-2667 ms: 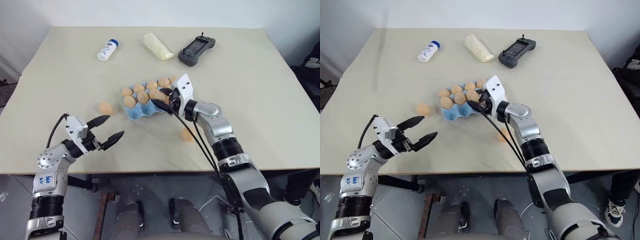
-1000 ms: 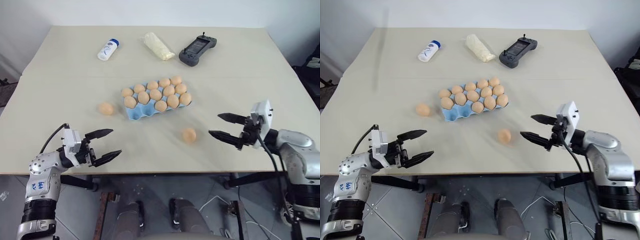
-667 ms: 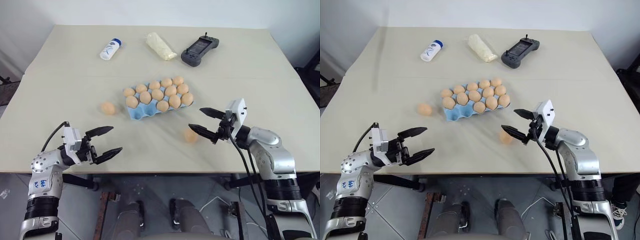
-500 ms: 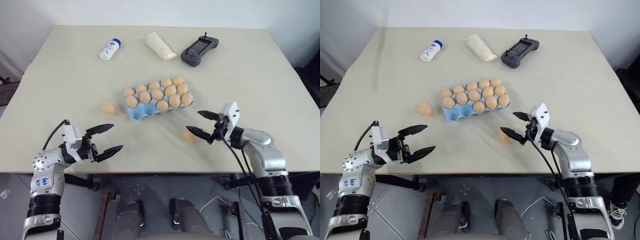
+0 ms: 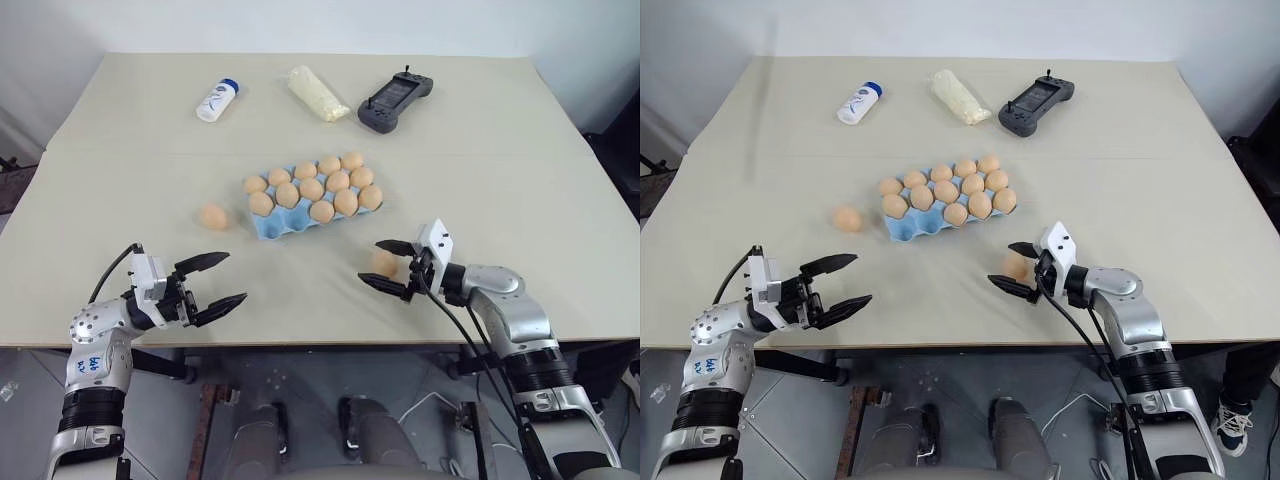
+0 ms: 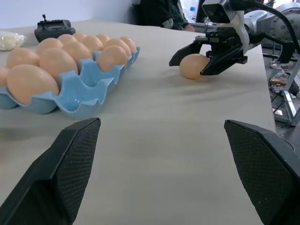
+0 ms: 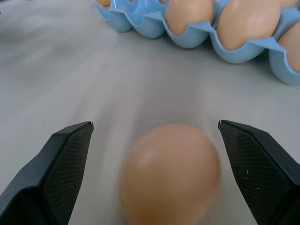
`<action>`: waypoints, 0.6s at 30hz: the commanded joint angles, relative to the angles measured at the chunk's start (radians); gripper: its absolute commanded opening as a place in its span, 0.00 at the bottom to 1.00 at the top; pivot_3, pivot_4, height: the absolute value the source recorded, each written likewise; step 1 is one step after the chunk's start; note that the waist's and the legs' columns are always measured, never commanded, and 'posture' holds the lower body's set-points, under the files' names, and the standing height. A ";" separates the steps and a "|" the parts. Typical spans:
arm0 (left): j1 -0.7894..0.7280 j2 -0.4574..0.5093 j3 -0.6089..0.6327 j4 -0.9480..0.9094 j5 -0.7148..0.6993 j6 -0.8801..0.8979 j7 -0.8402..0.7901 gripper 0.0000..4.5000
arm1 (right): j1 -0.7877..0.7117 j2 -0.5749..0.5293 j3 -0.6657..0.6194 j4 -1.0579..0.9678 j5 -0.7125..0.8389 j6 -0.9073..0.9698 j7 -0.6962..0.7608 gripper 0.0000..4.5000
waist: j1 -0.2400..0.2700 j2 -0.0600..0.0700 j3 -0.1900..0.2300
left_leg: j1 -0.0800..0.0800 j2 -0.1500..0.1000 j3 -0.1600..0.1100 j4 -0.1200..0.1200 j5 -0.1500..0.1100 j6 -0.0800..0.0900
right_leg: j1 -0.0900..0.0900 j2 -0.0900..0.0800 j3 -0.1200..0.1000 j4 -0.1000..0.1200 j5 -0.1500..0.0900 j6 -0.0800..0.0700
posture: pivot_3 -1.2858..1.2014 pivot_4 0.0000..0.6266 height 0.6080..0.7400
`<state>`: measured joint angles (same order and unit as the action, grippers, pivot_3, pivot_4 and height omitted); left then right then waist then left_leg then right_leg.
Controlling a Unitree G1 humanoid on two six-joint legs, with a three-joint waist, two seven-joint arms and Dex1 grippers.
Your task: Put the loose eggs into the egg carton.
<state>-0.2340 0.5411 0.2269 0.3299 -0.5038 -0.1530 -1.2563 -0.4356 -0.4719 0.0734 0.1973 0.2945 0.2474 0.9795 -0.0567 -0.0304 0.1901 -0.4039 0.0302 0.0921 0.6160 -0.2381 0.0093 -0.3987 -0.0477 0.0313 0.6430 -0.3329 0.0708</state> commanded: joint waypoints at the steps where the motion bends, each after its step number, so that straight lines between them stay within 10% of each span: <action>1: -0.010 0.000 0.009 0.001 -0.001 -0.018 0.004 1.00 | -0.003 -0.009 0.003 -0.022 -0.014 -0.008 -0.001 0.99 | 0.000 0.000 0.000 | 0.000 0.000 0.000 0.000 0.000 0.000 | 0.000 0.000 0.000 0.000 0.000 0.000 | 0.52 0.24 1.00; 12: 0.009 0.000 0.017 -0.021 -0.006 -0.018 0.022 1.00 | -0.058 0.018 -0.035 0.024 -0.023 -0.060 -0.029 0.35 | -0.001 0.000 0.000 | 0.000 0.000 0.000 0.000 0.001 0.001 | 0.000 0.000 0.000 0.000 0.000 0.000 | 0.52 0.24 1.00; 18: 0.027 -0.004 0.026 -0.039 -0.010 -0.023 0.040 1.00 | -0.226 0.090 -0.075 0.017 0.008 -0.039 -0.117 0.32 | -0.007 0.000 0.000 | 0.000 0.000 0.000 0.000 0.001 0.001 | -0.001 0.000 0.000 0.002 0.000 0.000 | 0.52 0.24 1.00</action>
<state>-0.2171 0.5373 0.2317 0.3234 -0.5025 -0.1560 -1.2234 -0.6318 -0.3981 0.0186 0.2410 0.2795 0.2186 0.8871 -0.0635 -0.0304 0.1901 -0.4036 0.0304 0.0921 0.6160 -0.2367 0.0091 -0.3997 -0.0475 0.0312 0.6451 -0.3329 0.0708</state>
